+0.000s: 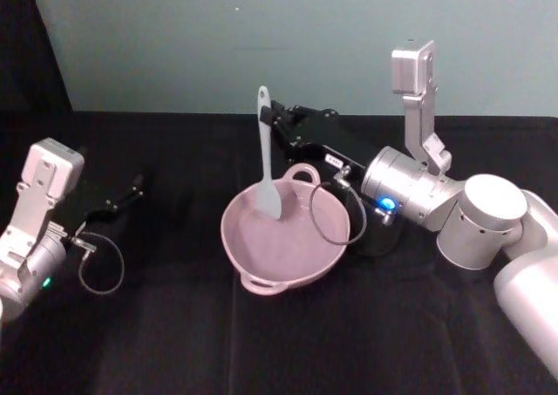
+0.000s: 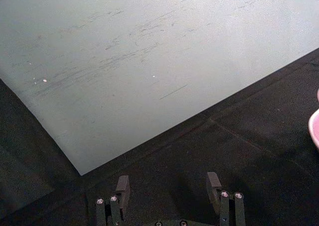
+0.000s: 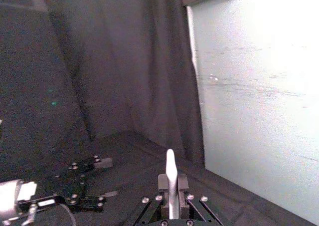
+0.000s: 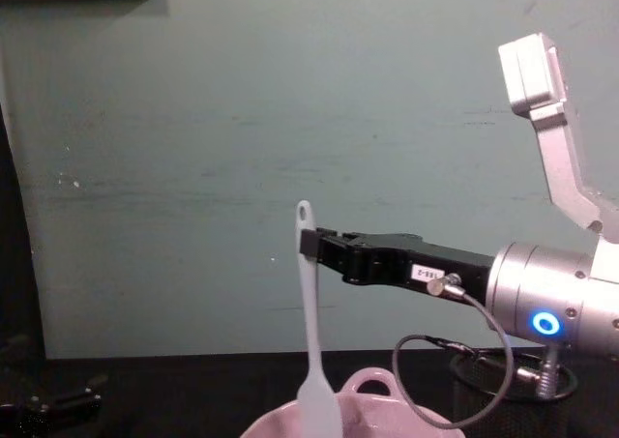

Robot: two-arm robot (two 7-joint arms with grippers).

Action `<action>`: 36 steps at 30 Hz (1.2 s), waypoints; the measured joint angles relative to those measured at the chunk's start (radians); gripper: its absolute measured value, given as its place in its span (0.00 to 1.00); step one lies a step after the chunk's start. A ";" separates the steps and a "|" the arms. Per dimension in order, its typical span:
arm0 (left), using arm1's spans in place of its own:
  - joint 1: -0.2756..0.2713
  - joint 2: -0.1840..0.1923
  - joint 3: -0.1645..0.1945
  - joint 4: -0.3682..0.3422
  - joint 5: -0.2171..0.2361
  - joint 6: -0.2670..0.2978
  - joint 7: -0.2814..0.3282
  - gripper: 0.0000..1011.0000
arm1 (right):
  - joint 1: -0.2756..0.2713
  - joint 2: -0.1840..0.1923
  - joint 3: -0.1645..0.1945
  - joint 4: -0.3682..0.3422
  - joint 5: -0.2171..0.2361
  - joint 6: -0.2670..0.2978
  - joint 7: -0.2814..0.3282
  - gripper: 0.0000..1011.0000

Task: Use the one hand to pick up the spoon and stir the clear water in the bowl.

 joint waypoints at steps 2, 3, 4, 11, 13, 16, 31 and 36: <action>0.000 0.000 0.000 0.000 0.000 0.000 0.000 1.00 | 0.002 0.004 0.007 0.004 -0.001 0.000 -0.004 0.11; 0.000 0.000 0.000 0.000 0.000 0.000 0.000 1.00 | 0.002 0.006 0.010 0.004 -0.001 0.000 -0.005 0.11; 0.000 0.000 0.000 0.000 0.000 0.000 0.000 1.00 | 0.001 0.013 0.017 0.003 -0.001 0.000 -0.009 0.11; 0.000 0.000 0.000 0.000 0.000 0.000 0.000 1.00 | -0.026 0.044 0.042 -0.033 0.002 0.013 -0.022 0.11; 0.000 0.000 0.000 0.000 0.000 0.000 0.000 1.00 | -0.040 0.060 0.049 -0.054 0.005 0.024 -0.028 0.11; 0.000 0.000 0.000 0.000 0.000 0.000 0.000 1.00 | -0.060 0.080 0.056 -0.081 0.007 0.040 -0.034 0.11; 0.000 0.000 0.000 0.000 0.000 0.000 0.000 1.00 | -0.146 0.136 0.037 -0.237 0.006 0.080 -0.037 0.11; 0.000 0.000 0.000 0.000 0.000 0.000 0.000 1.00 | -0.141 0.118 0.012 -0.236 0.024 0.087 -0.016 0.11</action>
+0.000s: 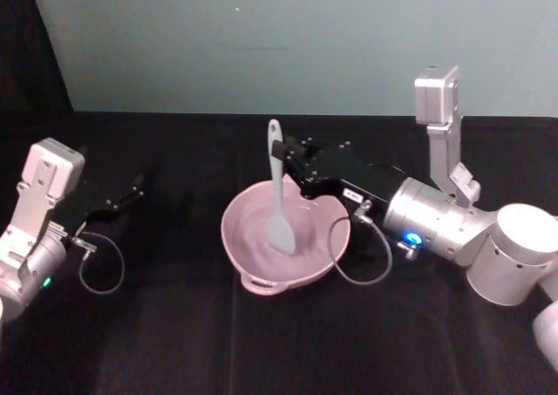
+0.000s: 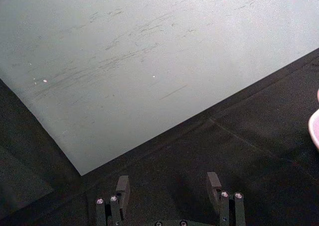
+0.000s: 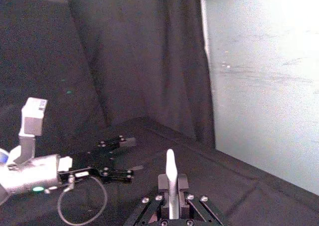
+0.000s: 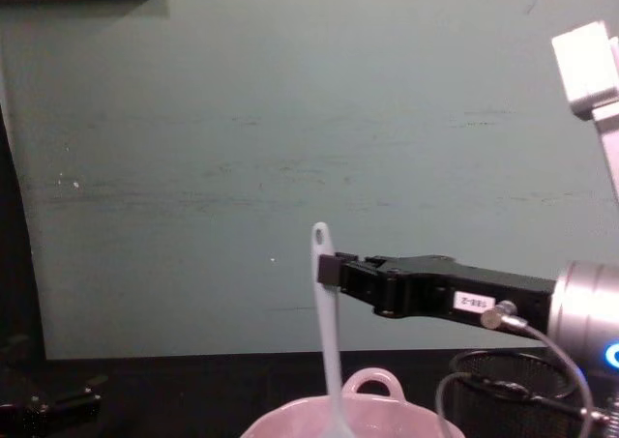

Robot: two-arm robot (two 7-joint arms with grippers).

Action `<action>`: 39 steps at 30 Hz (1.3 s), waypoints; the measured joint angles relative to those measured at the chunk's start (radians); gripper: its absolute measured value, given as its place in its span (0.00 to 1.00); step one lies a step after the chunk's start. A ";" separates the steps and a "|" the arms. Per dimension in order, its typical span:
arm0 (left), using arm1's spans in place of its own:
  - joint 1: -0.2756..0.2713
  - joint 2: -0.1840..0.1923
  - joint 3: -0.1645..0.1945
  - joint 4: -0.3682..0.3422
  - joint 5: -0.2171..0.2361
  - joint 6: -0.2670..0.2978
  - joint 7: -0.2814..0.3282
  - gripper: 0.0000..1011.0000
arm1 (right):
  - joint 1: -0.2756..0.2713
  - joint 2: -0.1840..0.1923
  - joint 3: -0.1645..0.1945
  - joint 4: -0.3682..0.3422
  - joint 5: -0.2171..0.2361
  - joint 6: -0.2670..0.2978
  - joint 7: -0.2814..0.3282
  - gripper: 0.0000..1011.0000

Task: Use the one hand to pick up the spoon and stir the clear water in the bowl.

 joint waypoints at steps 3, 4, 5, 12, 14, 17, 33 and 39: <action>0.000 0.000 0.000 0.000 0.000 0.000 0.000 1.00 | 0.020 -0.024 -0.017 0.030 0.013 0.000 0.014 0.11; 0.000 0.000 0.000 0.000 0.000 0.000 0.000 1.00 | 0.026 -0.030 -0.020 0.038 0.015 -0.001 0.017 0.11; 0.000 0.000 0.000 0.000 0.000 0.000 0.000 1.00 | 0.031 -0.035 -0.023 0.047 0.017 -0.002 0.019 0.11; 0.000 0.000 0.000 0.000 0.000 0.000 0.000 1.00 | 0.099 -0.097 -0.041 0.163 0.029 -0.031 0.031 0.11; 0.000 0.000 0.000 0.000 0.000 0.000 0.000 1.00 | 0.112 -0.107 -0.041 0.189 0.029 -0.039 0.032 0.11; 0.000 0.000 0.000 0.000 0.000 0.000 0.000 1.00 | 0.134 -0.121 -0.034 0.234 0.031 -0.051 0.032 0.11; 0.000 0.000 0.000 0.000 0.000 0.000 0.000 1.00 | 0.118 -0.083 0.041 0.237 0.052 -0.063 -0.001 0.11; 0.000 0.000 0.000 0.000 0.000 0.000 0.000 1.00 | 0.074 -0.041 0.047 0.167 0.050 -0.025 -0.020 0.11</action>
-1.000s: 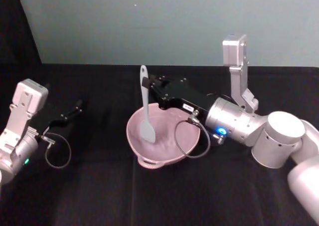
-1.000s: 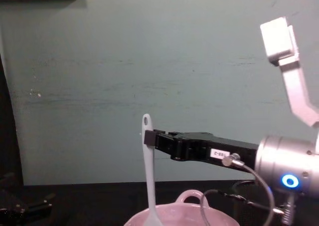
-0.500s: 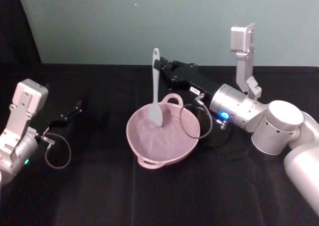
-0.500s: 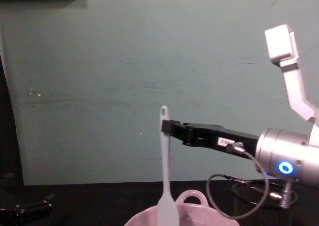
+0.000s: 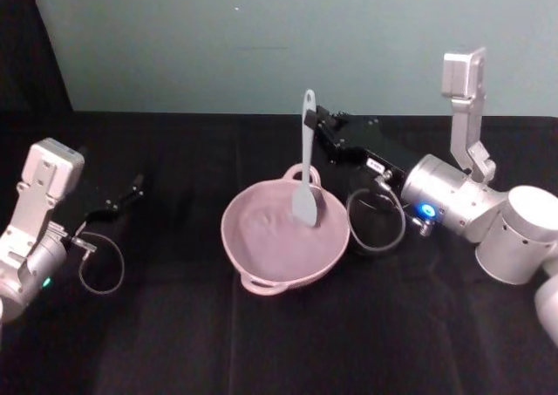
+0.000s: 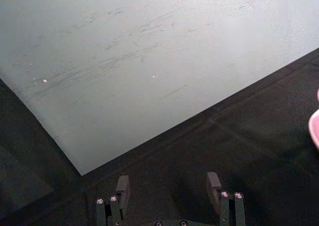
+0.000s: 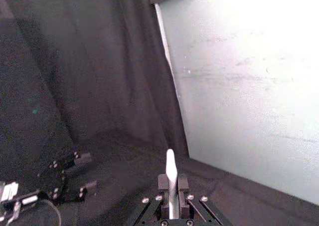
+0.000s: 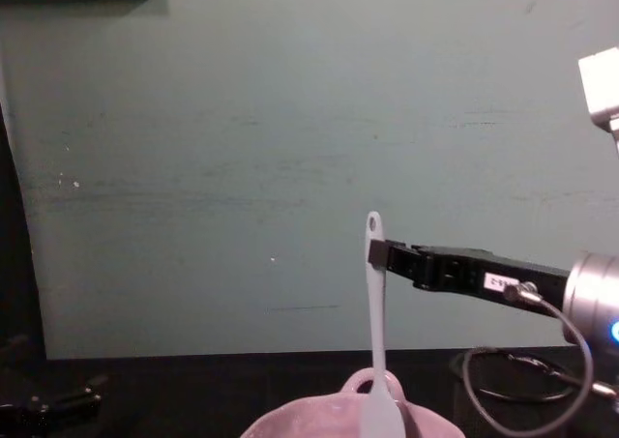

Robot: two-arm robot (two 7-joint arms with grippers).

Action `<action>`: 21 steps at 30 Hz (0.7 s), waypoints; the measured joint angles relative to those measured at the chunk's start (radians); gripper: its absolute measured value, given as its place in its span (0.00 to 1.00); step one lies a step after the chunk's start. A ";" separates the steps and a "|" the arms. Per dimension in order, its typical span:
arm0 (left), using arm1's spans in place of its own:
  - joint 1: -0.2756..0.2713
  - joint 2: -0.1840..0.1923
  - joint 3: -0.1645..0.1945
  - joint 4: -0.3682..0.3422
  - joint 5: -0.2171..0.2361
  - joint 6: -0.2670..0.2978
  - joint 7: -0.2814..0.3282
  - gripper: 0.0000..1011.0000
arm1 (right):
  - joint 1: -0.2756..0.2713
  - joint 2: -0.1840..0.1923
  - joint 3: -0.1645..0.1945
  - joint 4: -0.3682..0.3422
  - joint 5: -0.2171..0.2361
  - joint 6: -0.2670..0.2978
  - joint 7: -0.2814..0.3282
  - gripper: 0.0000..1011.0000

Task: Use the one hand to pick up the spoon and stir the clear water in the bowl.

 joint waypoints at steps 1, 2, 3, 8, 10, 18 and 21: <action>0.000 0.000 0.000 0.000 0.000 0.000 0.000 1.00 | -0.006 0.005 0.000 -0.010 -0.001 0.004 -0.002 0.11; 0.000 0.000 0.000 0.000 0.000 0.000 0.000 1.00 | -0.012 0.009 0.000 -0.020 -0.001 0.009 -0.004 0.11; 0.000 0.000 0.000 0.000 0.000 0.000 0.000 1.00 | -0.025 0.017 -0.001 -0.041 -0.002 0.015 -0.006 0.11; 0.000 0.000 0.000 0.000 0.000 0.000 0.000 1.00 | -0.064 0.035 -0.005 -0.105 0.002 0.013 -0.006 0.11; 0.000 0.000 0.000 0.000 0.000 0.000 0.000 1.00 | -0.081 0.040 -0.010 -0.135 0.003 0.011 -0.004 0.11; 0.000 0.000 0.000 0.000 0.000 0.000 0.000 1.00 | -0.090 0.032 -0.047 -0.165 0.007 0.014 0.013 0.11; 0.000 0.000 0.000 0.000 0.000 0.000 0.000 1.00 | -0.073 0.011 -0.067 -0.141 0.007 0.014 0.023 0.11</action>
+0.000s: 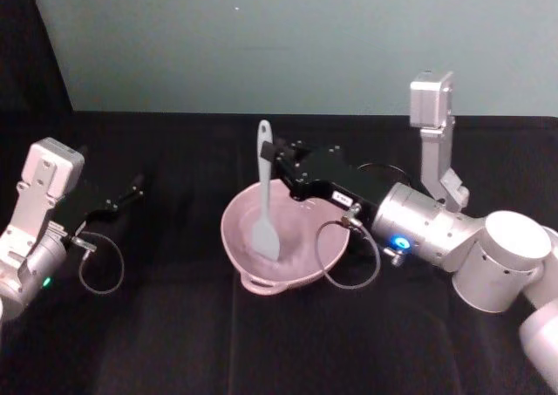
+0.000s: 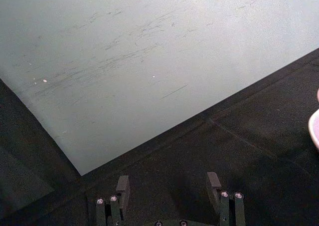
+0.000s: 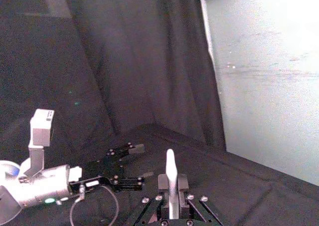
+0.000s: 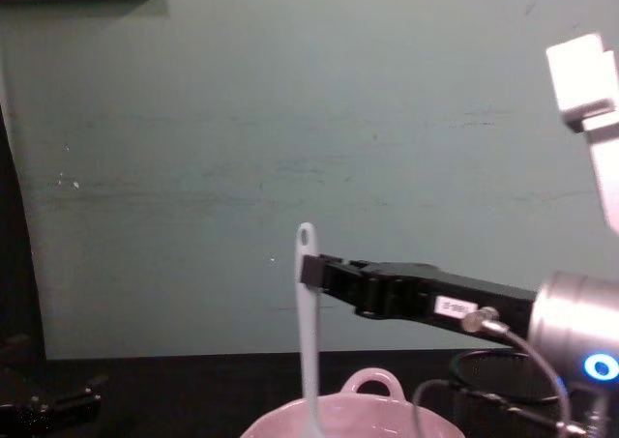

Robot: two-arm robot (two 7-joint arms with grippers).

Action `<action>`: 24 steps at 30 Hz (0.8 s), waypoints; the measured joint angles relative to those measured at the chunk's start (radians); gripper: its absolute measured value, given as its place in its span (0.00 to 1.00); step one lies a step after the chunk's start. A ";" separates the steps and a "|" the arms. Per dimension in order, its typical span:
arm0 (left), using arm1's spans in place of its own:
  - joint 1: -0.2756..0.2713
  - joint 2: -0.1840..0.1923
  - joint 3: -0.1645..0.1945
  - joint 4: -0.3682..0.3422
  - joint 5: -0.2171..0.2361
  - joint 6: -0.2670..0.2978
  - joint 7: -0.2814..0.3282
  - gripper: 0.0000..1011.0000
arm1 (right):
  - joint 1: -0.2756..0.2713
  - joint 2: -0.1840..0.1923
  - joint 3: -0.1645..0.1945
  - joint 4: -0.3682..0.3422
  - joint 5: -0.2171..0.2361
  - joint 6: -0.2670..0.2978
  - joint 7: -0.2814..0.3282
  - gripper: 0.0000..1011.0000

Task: Use the one hand to pick up the spoon and stir the clear water in the bowl.

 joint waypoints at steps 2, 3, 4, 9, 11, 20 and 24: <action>0.000 0.000 0.000 0.000 0.000 0.000 0.000 1.00 | 0.012 -0.012 -0.008 0.017 0.000 -0.002 0.004 0.11; 0.000 0.000 0.000 0.000 0.000 0.000 0.000 1.00 | 0.018 -0.017 -0.011 0.026 0.000 -0.004 0.006 0.11; 0.000 0.000 0.000 0.000 0.000 0.000 0.000 1.00 | 0.024 -0.023 -0.014 0.037 0.000 -0.006 0.008 0.11; 0.000 0.000 0.000 0.000 0.000 0.000 0.000 1.00 | 0.075 -0.066 -0.023 0.129 0.000 -0.035 0.020 0.11; 0.000 0.000 0.000 0.000 0.000 0.000 0.000 1.00 | 0.089 -0.078 -0.024 0.158 -0.003 -0.046 0.024 0.11; 0.000 0.000 0.000 0.000 0.000 0.000 0.000 1.00 | 0.125 -0.088 0.006 0.232 -0.029 -0.081 0.004 0.11; 0.000 0.000 0.000 0.000 0.000 0.000 0.000 1.00 | 0.113 -0.065 0.036 0.221 -0.037 -0.083 -0.016 0.11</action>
